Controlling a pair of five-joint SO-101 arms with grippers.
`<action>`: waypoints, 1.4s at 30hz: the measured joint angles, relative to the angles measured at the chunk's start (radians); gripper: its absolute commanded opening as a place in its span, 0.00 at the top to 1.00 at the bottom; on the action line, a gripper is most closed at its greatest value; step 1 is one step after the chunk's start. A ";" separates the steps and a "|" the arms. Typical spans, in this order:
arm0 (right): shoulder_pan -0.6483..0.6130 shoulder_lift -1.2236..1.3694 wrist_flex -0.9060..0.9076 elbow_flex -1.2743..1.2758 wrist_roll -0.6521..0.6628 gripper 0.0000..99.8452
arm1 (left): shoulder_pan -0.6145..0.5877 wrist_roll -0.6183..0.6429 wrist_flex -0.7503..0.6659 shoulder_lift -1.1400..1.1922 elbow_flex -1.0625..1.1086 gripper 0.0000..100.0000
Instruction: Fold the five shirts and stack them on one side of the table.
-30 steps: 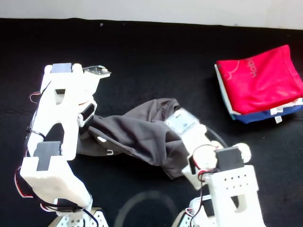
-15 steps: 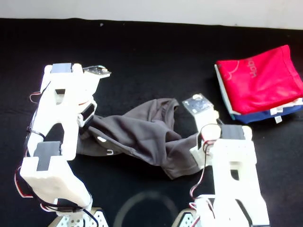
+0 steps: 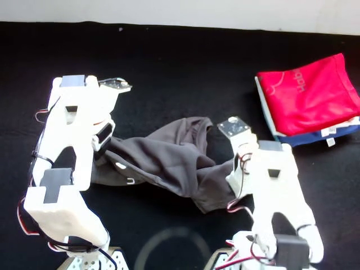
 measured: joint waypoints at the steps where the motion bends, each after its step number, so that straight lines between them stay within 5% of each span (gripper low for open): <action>1: 0.000 0.020 -0.014 0.000 0.000 0.78 | 0.000 0.000 0.000 0.000 0.000 0.99; 6: 0.002 0.071 -0.052 0.000 0.000 1.00 | 0.000 0.000 0.000 0.000 0.000 0.99; 19: 0.140 -0.025 0.044 -0.138 0.000 0.99 | 0.000 0.000 0.002 0.000 -0.029 0.99; 31: 0.143 -0.284 0.107 -0.411 -0.072 0.99 | 0.018 0.080 0.138 -0.005 -0.384 0.99; 42: 0.064 -0.285 0.107 -0.812 -0.106 0.99 | 0.018 0.092 0.143 -0.387 -0.411 0.99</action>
